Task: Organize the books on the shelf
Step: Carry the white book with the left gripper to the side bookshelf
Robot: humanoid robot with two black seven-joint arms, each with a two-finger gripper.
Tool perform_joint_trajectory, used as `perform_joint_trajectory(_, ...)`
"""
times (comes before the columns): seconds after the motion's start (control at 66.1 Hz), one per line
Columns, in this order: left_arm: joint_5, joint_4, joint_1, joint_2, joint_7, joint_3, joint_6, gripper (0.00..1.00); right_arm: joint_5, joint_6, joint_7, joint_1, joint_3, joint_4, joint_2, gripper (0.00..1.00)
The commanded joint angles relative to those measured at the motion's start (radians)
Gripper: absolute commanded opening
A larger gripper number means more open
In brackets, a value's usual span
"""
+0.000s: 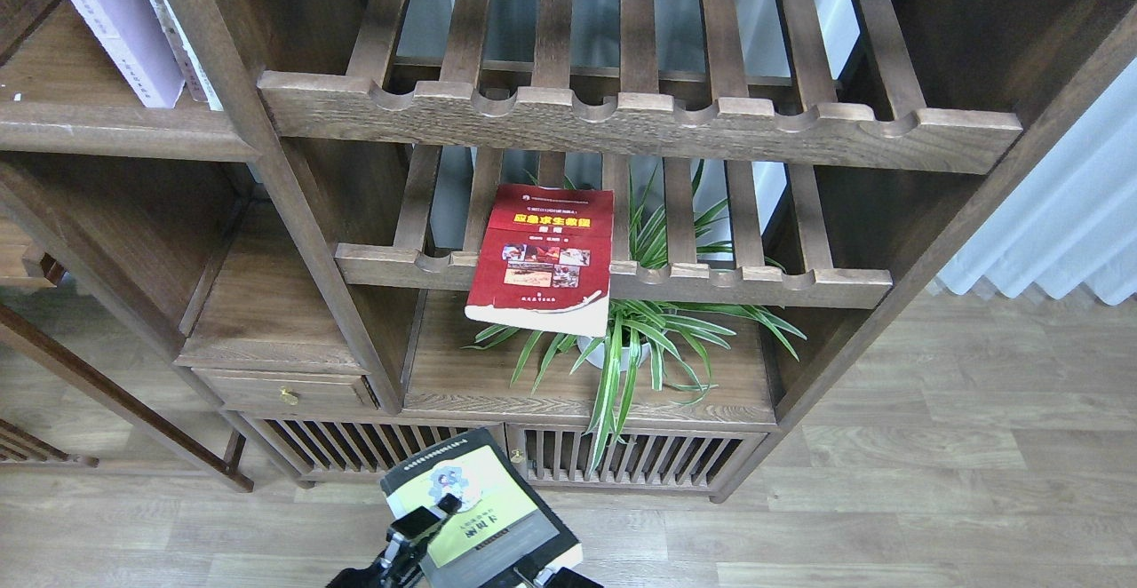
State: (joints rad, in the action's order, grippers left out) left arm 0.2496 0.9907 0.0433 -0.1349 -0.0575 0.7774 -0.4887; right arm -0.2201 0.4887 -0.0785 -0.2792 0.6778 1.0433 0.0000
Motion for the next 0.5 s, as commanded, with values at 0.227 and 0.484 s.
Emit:
perform_joint_trajectory(0.227, -0.01, 0.192, 0.059, -0.262, -0.015, 0.201, 0.0, 0.0, 0.004, 0.0, 0.002, 0.0, 0.0, -0.005, 0.0, 0.99)
perform_joint_trajectory(0.484, -0.01, 0.35, 0.135, -0.485, -0.054, 0.474, 0.0, 0.0, 0.005, 0.0, 0.0, 0.0, -0.009, -0.008, 0.0, 0.99)
